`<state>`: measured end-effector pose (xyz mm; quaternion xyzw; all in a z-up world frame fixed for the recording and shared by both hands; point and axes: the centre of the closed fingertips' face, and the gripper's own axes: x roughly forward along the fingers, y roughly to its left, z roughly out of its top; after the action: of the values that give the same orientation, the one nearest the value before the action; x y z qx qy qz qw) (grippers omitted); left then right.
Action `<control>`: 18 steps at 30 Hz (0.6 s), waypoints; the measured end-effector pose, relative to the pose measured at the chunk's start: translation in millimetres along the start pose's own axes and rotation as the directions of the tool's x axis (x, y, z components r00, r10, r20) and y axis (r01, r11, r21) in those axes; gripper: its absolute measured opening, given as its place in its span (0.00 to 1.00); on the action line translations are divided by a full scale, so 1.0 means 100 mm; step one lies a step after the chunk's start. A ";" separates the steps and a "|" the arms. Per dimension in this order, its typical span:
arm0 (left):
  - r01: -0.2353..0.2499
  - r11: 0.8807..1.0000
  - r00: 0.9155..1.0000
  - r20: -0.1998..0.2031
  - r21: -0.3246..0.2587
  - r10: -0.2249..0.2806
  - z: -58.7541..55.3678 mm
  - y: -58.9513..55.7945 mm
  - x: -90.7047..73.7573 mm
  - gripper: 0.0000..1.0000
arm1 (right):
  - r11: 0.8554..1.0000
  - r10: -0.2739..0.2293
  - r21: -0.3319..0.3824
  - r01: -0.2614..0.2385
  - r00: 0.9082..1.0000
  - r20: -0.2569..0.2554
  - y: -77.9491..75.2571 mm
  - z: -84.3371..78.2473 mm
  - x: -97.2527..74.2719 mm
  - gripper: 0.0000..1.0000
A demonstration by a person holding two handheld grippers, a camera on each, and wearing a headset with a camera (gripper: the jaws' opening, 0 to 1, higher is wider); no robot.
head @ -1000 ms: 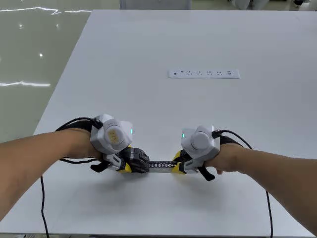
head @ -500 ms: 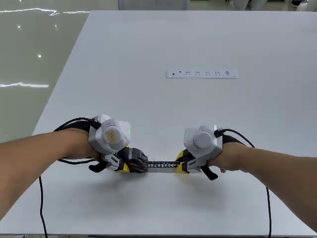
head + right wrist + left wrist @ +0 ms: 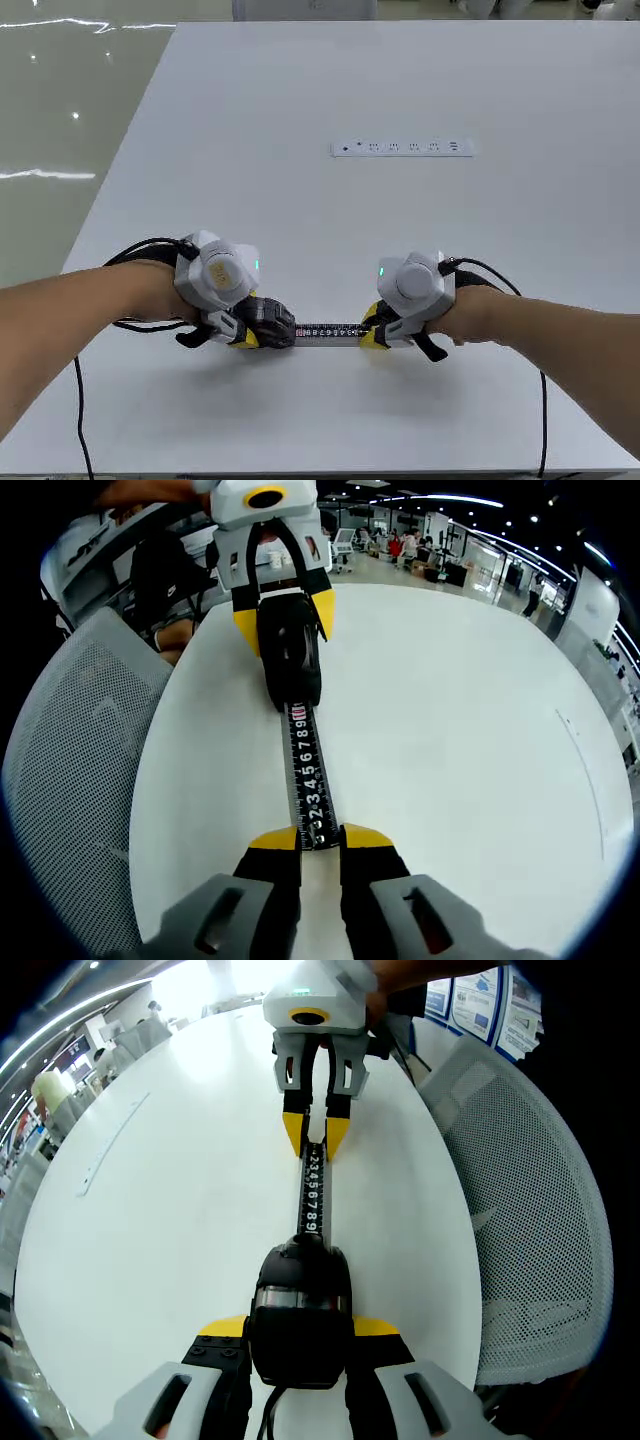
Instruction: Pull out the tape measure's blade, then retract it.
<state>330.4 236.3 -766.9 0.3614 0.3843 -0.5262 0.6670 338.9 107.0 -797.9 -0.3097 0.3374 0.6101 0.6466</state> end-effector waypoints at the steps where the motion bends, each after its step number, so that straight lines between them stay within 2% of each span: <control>1: 0.000 1.000 1.000 0.000 0.000 0.000 0.00 0.00 0.00 0.32 | 1.000 0.000 0.000 0.000 1.000 0.000 0.00 0.00 0.00 0.13; 18: -0.007 1.000 1.000 -0.005 -0.010 0.007 -0.01 0.00 0.00 0.32 | 1.000 -0.018 0.015 0.019 1.000 -0.020 -0.03 -0.16 -0.12 0.13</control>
<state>330.4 237.2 -766.9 0.3606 0.3873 -0.5210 0.6697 340.7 87.2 -797.2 -0.3140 0.3457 0.5983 0.6511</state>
